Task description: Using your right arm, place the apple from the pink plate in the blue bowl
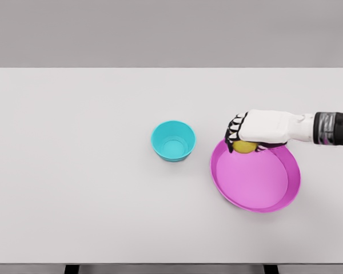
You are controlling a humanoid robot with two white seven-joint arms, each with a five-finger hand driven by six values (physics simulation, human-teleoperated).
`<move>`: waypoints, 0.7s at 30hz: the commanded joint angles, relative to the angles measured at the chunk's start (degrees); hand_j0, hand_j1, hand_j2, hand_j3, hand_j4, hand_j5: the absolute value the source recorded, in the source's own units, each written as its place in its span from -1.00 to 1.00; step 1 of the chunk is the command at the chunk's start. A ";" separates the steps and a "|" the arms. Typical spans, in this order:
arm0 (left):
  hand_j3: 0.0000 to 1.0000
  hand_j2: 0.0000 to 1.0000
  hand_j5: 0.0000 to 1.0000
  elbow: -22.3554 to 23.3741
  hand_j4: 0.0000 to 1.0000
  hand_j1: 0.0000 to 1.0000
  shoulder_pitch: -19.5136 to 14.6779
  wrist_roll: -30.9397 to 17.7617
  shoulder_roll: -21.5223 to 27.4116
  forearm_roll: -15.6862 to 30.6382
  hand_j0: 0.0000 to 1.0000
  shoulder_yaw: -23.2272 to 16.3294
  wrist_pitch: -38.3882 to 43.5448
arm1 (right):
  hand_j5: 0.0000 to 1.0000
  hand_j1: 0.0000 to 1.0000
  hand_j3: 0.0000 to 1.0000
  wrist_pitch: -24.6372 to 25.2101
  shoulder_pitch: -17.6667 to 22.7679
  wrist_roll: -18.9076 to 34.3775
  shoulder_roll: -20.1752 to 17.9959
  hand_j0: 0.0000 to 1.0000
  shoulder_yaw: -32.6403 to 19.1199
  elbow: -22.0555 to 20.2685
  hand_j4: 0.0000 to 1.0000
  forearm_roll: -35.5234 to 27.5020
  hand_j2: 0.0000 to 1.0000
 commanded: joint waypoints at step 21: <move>1.00 1.00 1.00 0.00 1.00 1.00 0.00 -0.01 0.00 -0.01 1.00 -0.01 0.00 | 0.05 0.05 0.05 0.17 -8.26 0.06 14.54 0.05 5.39 3.77 0.05 -0.30 0.05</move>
